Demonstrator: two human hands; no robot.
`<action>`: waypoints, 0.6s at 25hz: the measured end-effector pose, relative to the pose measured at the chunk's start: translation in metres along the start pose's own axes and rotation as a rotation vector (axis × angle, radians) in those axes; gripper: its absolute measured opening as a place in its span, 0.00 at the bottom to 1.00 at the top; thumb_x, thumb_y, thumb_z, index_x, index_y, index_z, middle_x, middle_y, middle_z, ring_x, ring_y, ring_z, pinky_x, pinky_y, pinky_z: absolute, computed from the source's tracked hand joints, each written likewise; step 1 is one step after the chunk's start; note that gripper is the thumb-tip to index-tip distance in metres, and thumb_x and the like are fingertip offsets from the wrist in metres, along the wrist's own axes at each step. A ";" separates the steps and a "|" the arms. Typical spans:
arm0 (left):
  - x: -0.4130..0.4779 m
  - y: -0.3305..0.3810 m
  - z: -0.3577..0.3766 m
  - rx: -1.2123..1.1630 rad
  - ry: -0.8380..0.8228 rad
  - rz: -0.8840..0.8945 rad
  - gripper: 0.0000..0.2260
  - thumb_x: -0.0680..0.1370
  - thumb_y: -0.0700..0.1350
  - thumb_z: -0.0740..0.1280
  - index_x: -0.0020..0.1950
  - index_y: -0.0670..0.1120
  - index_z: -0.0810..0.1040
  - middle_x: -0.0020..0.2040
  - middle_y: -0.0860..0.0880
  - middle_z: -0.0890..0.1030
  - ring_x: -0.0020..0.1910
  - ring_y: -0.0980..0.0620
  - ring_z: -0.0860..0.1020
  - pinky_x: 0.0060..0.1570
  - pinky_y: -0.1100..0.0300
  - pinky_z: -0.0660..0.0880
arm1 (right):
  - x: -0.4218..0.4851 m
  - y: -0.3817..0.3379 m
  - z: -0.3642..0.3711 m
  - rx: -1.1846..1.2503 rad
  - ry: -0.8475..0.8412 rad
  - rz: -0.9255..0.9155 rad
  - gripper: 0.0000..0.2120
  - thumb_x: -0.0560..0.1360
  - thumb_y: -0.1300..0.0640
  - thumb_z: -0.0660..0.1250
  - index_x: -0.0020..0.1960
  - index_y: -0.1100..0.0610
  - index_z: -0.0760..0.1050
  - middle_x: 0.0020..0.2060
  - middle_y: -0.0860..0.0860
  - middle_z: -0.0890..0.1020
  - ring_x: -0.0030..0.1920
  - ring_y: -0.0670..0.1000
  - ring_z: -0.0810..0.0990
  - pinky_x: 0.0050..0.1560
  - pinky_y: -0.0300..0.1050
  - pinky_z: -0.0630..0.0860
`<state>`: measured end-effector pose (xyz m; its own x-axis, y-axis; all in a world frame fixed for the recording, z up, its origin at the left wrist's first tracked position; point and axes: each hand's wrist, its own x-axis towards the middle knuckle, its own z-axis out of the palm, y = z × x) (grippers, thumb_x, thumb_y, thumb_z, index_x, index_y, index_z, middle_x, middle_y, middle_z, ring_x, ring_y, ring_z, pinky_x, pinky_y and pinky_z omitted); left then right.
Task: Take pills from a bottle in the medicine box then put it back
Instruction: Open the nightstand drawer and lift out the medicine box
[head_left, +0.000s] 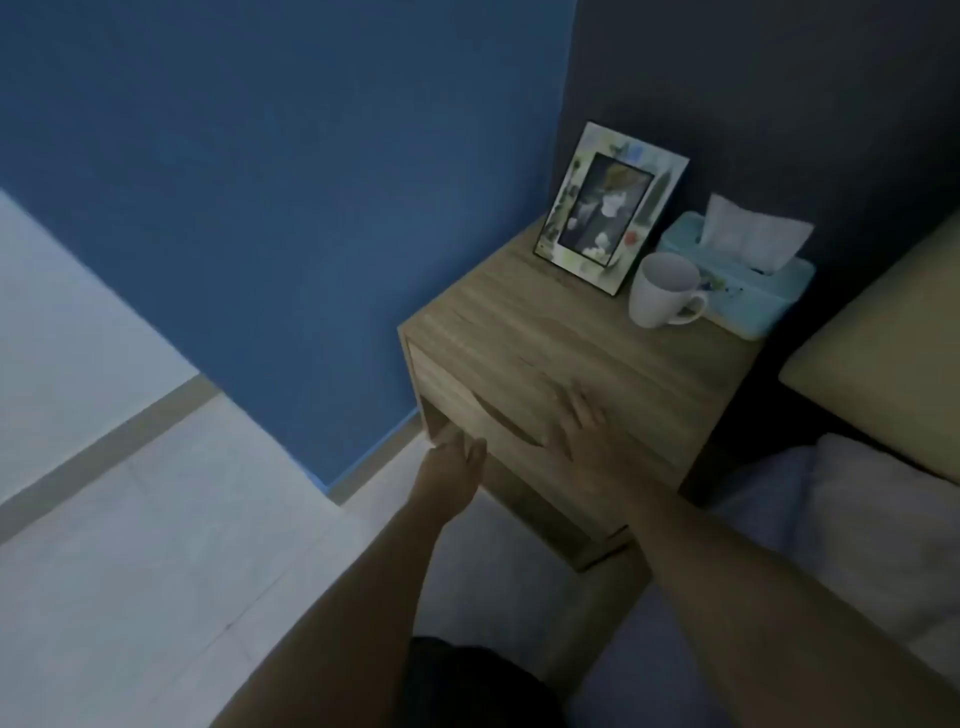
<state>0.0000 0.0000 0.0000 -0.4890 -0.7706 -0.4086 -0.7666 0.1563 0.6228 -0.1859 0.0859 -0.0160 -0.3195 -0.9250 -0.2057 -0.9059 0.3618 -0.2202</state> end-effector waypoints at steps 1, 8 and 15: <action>0.012 -0.001 0.005 -0.048 -0.016 -0.026 0.24 0.82 0.55 0.50 0.71 0.41 0.66 0.65 0.37 0.75 0.64 0.40 0.73 0.59 0.56 0.68 | 0.005 0.004 0.005 -0.021 -0.021 0.004 0.33 0.77 0.38 0.41 0.76 0.55 0.50 0.78 0.54 0.49 0.77 0.54 0.48 0.76 0.56 0.52; 0.091 -0.006 0.049 -0.304 -0.131 -0.235 0.29 0.81 0.58 0.51 0.71 0.38 0.67 0.69 0.38 0.72 0.66 0.40 0.72 0.69 0.48 0.67 | 0.026 0.032 0.040 0.023 0.135 -0.018 0.26 0.79 0.43 0.48 0.76 0.48 0.52 0.77 0.50 0.55 0.77 0.50 0.51 0.74 0.47 0.46; 0.116 -0.007 0.075 -0.567 0.066 -0.362 0.13 0.78 0.48 0.63 0.50 0.37 0.78 0.53 0.40 0.82 0.52 0.42 0.81 0.55 0.49 0.79 | 0.028 0.036 0.044 0.031 0.145 -0.032 0.28 0.77 0.40 0.41 0.75 0.47 0.50 0.77 0.50 0.54 0.77 0.50 0.50 0.74 0.49 0.47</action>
<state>-0.0826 -0.0441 -0.1012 -0.2025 -0.7521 -0.6272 -0.5318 -0.4533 0.7153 -0.2153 0.0778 -0.0718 -0.3290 -0.9425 -0.0587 -0.9079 0.3328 -0.2547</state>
